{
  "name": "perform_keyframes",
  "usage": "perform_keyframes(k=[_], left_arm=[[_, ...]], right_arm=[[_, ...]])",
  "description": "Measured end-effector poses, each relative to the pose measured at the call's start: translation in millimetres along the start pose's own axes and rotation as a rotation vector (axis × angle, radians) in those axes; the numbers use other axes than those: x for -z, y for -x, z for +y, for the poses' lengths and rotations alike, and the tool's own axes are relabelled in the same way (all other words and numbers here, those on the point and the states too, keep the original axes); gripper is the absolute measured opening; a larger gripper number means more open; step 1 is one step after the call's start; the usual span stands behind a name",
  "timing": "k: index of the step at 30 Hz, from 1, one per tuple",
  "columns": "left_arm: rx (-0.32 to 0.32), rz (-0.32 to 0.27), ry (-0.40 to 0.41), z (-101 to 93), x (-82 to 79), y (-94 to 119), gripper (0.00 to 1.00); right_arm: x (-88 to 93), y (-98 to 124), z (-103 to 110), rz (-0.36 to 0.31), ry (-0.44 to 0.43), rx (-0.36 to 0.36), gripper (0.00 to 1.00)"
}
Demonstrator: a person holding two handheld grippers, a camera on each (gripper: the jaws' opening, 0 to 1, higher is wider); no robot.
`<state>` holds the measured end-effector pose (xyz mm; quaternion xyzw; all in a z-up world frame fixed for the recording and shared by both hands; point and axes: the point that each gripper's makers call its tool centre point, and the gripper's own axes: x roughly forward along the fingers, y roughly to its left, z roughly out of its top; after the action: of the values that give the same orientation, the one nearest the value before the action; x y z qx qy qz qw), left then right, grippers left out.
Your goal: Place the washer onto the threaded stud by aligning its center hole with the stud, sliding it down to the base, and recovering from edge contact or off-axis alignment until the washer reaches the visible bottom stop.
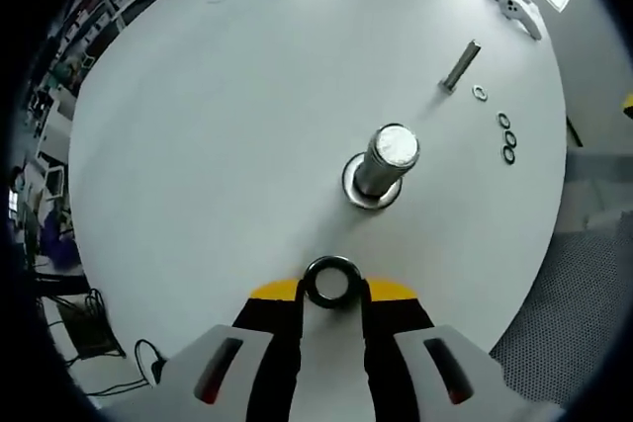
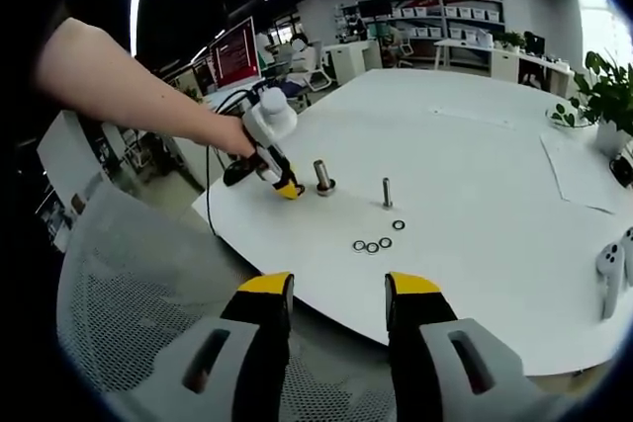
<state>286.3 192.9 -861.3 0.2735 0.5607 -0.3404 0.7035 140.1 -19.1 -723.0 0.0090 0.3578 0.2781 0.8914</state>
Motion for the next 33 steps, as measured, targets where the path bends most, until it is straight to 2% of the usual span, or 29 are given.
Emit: perform_keyframes(k=[6, 8, 11, 13, 24, 28, 33], left_arm=[[0.017, 0.012, -0.068, -12.5, 1.3, 1.6, 0.21], [0.006, 0.012, -0.062, -12.8, 1.5, 2.1, 0.22], [0.018, 0.000, 0.011, -11.6, 0.1, 0.0, 0.27], [0.014, 0.013, -0.015, -13.5, 1.4, -0.9, 0.28], [0.009, 0.076, -0.022, -7.6, 0.8, -5.9, 0.28], [0.003, 0.072, -0.028, -5.8, 2.1, -5.2, 0.21], [0.001, 0.068, -0.030, -5.4, 1.9, -5.2, 0.21]], right_arm=[[-0.7, 0.6, 0.1, -0.004, -0.002, -0.001, 0.40], [-0.8, 0.4, 0.3, -0.005, -0.002, -0.003, 0.40], [-1.0, 0.7, 0.3, -0.006, -0.004, -0.003, 0.40], [-1.1, 0.8, 0.5, -0.007, -0.004, -0.003, 0.40], [-1.6, 0.9, 0.8, -0.010, -0.004, -0.002, 0.40], [-1.7, 1.1, 0.4, -0.012, -0.005, 0.000, 0.40], [-2.1, 1.1, -0.3, -0.014, -0.007, 0.002, 0.40]])
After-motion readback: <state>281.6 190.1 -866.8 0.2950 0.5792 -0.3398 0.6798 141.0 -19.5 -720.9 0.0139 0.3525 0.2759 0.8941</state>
